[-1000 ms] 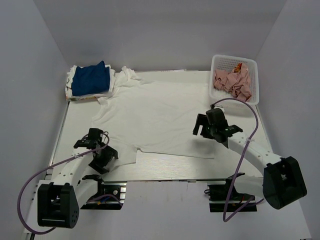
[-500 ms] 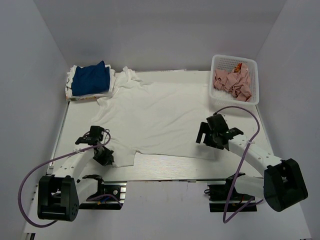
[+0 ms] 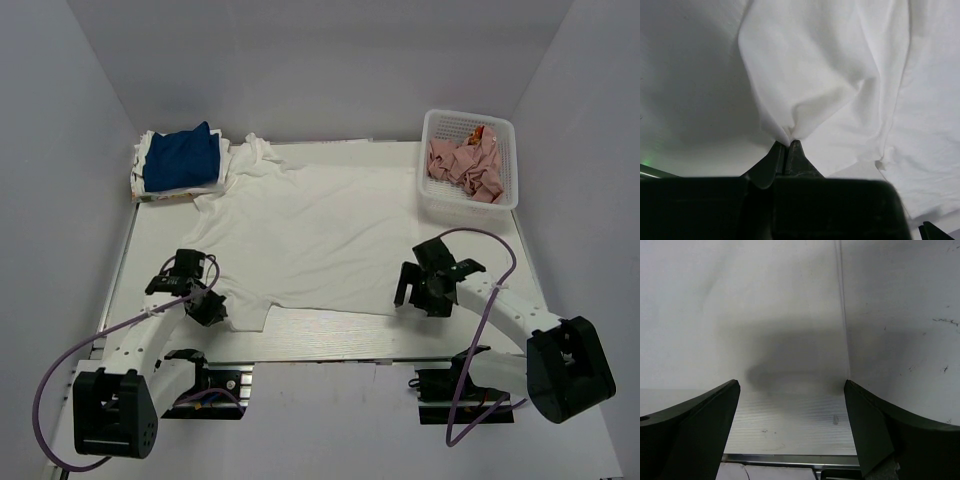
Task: Fold and stack the t-shirts
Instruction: Grap the side of the flattened tshirt closest away from the robot with both arms
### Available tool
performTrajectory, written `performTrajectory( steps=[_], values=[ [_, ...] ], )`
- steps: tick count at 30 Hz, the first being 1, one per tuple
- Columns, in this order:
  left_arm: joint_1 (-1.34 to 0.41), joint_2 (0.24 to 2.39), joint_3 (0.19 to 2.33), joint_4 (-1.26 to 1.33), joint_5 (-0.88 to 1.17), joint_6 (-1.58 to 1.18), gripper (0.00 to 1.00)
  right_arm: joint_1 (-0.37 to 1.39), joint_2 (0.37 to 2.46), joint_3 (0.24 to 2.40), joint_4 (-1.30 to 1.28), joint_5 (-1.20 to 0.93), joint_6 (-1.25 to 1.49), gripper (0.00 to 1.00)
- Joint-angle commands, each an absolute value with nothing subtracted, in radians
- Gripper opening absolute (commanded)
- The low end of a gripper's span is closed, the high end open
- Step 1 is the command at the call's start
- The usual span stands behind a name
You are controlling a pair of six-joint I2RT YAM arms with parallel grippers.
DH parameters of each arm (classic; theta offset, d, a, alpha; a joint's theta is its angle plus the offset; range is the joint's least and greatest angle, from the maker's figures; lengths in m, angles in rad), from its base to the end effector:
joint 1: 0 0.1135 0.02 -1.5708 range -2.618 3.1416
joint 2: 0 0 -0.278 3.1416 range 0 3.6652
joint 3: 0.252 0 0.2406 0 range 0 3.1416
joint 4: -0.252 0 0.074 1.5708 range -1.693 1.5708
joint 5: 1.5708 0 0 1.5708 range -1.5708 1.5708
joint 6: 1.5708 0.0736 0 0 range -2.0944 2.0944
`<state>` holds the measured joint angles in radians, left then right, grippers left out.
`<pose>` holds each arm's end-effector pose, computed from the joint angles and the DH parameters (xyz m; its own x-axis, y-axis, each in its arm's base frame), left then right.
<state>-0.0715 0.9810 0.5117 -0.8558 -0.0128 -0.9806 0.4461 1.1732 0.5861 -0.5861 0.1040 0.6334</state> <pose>0.1359 -0.0088 0.1495 -0.5952 -0.7903 -0.1457 -0.7658 0.6128 -0.1952 0.1806 0.0779 0.1550 -0.9029 0.2207 -0.3687 0.1757 0.9726 0.1520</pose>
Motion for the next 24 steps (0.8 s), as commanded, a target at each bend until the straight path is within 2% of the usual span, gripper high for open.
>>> performTrajectory(
  steps=[1,3,5,8,9,12,13,15,16,20,24],
  values=[
    [-0.074,0.943,0.543,-0.844,-0.023,-0.973,0.00,0.445,1.178,0.571,-0.605,0.091,0.646,0.90],
    [-0.074,0.943,0.552,-0.818,-0.023,-0.960,0.00,0.446,1.202,0.565,-0.559,0.097,0.644,0.88],
    [-0.074,0.943,0.563,-0.808,-0.014,-0.937,0.00,0.442,1.218,0.571,-0.526,0.100,0.640,0.82],
    [-0.074,0.954,0.593,-0.779,-0.002,-0.913,0.00,0.443,1.256,0.581,-0.497,0.114,0.632,0.63],
    [-0.074,0.966,0.607,-0.758,0.009,-0.913,0.00,0.445,1.261,0.577,-0.492,0.117,0.632,0.50],
    [-0.074,0.976,0.621,-0.733,0.040,-0.887,0.00,0.445,1.259,0.580,-0.454,0.104,0.617,0.28],
    [-0.074,0.988,0.636,-0.707,0.051,-0.887,0.00,0.443,1.258,0.600,-0.451,0.095,0.594,0.17],
    [-0.074,1.014,0.664,-0.689,0.063,-0.871,0.00,0.443,1.247,0.649,-0.472,0.104,0.572,0.09],
    [-0.074,1.026,0.676,-0.680,0.074,-0.871,0.00,0.443,1.243,0.679,-0.483,0.121,0.557,0.00],
    [-0.074,1.101,0.732,-0.605,0.106,-0.859,0.00,0.440,1.238,0.745,-0.482,0.147,0.538,0.00],
    [-0.074,1.223,0.874,-0.563,0.110,-0.859,0.00,0.428,1.305,0.842,-0.456,0.155,0.535,0.00]
  ],
)
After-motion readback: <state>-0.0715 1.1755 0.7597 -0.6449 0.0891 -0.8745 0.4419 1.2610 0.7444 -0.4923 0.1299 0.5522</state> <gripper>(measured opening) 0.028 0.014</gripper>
